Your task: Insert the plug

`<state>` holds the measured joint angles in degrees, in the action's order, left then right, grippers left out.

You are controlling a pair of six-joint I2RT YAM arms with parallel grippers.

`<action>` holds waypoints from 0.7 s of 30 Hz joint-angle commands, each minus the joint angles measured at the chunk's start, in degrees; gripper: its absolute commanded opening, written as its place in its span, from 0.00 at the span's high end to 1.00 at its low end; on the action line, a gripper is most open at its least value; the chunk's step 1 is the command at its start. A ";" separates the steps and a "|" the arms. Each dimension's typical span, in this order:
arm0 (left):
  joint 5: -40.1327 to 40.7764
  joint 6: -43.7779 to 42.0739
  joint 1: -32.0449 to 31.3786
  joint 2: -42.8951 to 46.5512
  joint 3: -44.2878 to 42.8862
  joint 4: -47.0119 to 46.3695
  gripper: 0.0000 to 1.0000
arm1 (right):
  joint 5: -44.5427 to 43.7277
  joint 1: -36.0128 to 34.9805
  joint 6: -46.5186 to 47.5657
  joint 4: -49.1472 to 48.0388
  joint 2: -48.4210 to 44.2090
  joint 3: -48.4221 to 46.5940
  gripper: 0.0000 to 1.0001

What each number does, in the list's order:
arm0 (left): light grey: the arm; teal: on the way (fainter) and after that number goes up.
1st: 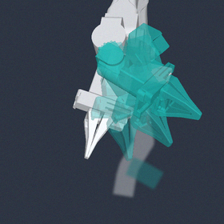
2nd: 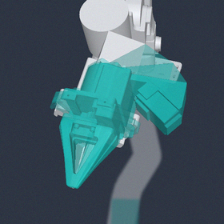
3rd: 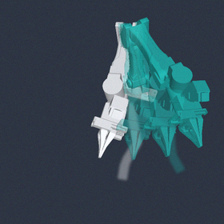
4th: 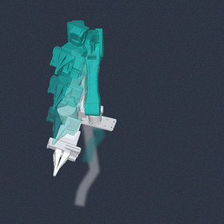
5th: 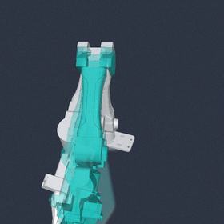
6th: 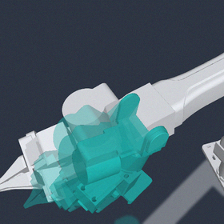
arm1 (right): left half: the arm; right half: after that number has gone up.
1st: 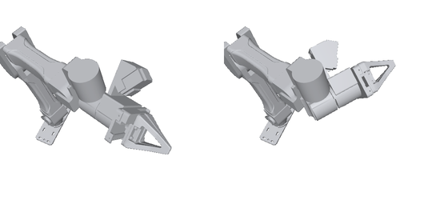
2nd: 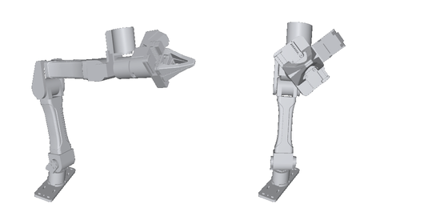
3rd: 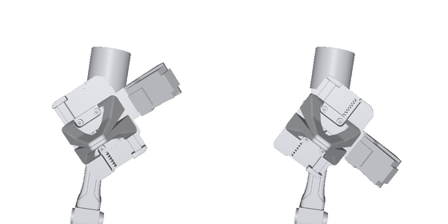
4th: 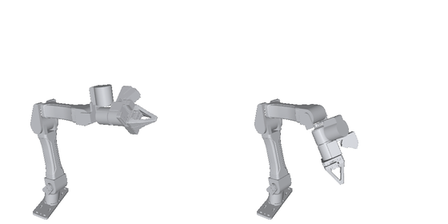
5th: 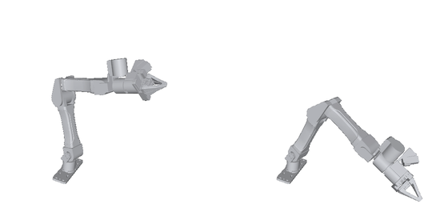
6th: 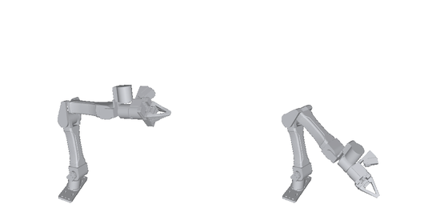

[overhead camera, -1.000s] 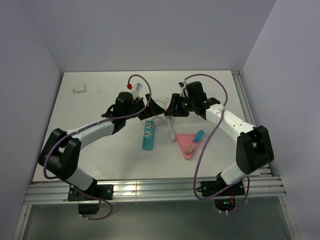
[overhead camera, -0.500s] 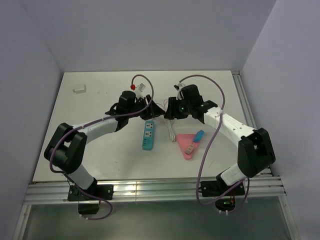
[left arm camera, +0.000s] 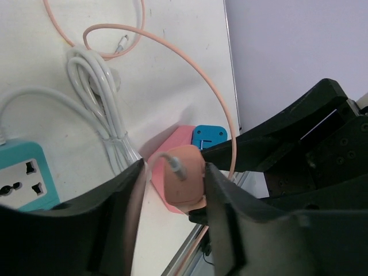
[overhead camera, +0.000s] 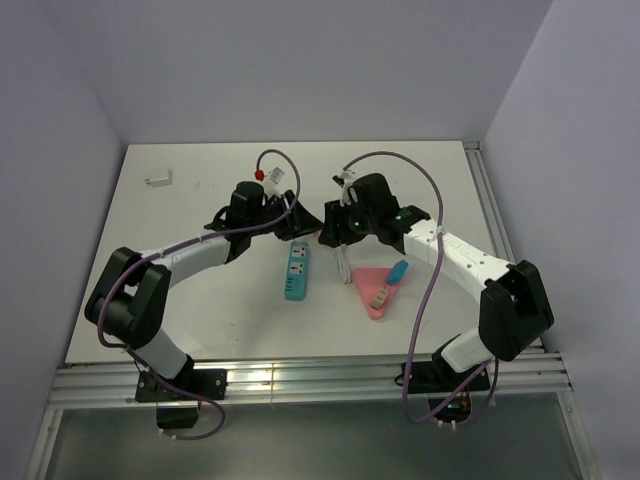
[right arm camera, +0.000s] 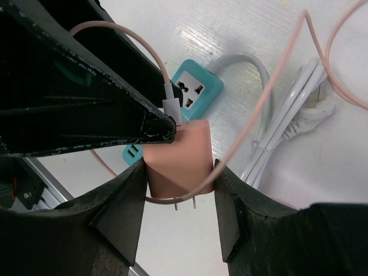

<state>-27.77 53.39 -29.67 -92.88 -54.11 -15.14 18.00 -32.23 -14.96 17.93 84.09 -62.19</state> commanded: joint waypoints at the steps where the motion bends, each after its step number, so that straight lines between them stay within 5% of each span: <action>1: -2.46 -1.53 0.58 1.74 -0.30 -0.68 0.52 | -0.24 -1.35 1.86 -2.73 -2.79 0.06 1.00; 10: -13.61 2.34 0.67 0.07 2.16 -7.89 0.58 | -4.80 -3.28 2.83 -4.66 -2.36 0.67 1.00; 21: -15.12 3.13 0.49 -0.90 3.57 -8.68 0.61 | -8.59 -5.83 3.45 -8.17 -5.25 2.69 1.00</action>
<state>-37.67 55.07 -28.21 -93.03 -51.27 -20.62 11.38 -36.95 -12.45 16.64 82.56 -60.10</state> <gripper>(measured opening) 0.402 0.537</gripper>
